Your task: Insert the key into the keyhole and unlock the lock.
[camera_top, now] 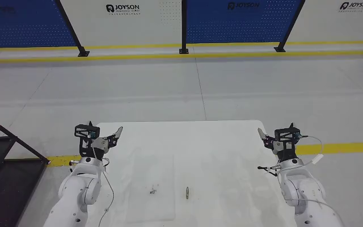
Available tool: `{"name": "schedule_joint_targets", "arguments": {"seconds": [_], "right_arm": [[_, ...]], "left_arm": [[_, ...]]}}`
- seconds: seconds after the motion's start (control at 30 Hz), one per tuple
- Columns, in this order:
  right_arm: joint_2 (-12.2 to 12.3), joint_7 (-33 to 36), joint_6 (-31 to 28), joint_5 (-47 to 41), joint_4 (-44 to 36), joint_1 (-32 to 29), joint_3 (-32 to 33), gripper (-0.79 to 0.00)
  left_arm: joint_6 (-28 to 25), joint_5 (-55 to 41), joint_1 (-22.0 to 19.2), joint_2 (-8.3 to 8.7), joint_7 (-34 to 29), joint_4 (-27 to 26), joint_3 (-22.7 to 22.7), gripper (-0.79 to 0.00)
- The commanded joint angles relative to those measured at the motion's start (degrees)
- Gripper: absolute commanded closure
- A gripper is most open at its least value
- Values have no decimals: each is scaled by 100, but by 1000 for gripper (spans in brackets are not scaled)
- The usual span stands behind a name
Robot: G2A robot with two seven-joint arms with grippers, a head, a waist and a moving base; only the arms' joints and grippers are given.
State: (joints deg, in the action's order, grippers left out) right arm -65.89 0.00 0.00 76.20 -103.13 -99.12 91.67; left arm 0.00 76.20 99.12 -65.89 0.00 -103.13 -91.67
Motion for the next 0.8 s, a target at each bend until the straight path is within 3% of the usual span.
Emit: {"name": "schedule_joint_targets", "arguments": {"seconds": [0.0, 0.13, 0.3, 0.47, 0.57, 0.77], "right_arm": [[0, 0, 0, 0, 0, 0, 0, -784], [0, 0, 0, 0, 0, 0, 0, -785], [0, 0, 0, 0, 0, 0, 0, -785], [0, 0, 0, 0, 0, 0, 0, -785], [0, 0, 0, 0, 0, 0, 0, -785], [0, 0, 0, 0, 0, 0, 0, -785]], "left_arm": [[0, 0, 0, 0, 0, 0, 0, -784], [-210, 75, 55, 14, -10, -107, -48, -785], [-1629, 307, 659, 124, -509, -921, -391, -785], [-2492, 274, 1402, 180, -1148, -1728, -598, -785], [-2659, 178, 1713, 188, -1809, -2090, -543, -785], [-2047, -269, 1914, 152, -3421, -2547, -192, -785]]}}
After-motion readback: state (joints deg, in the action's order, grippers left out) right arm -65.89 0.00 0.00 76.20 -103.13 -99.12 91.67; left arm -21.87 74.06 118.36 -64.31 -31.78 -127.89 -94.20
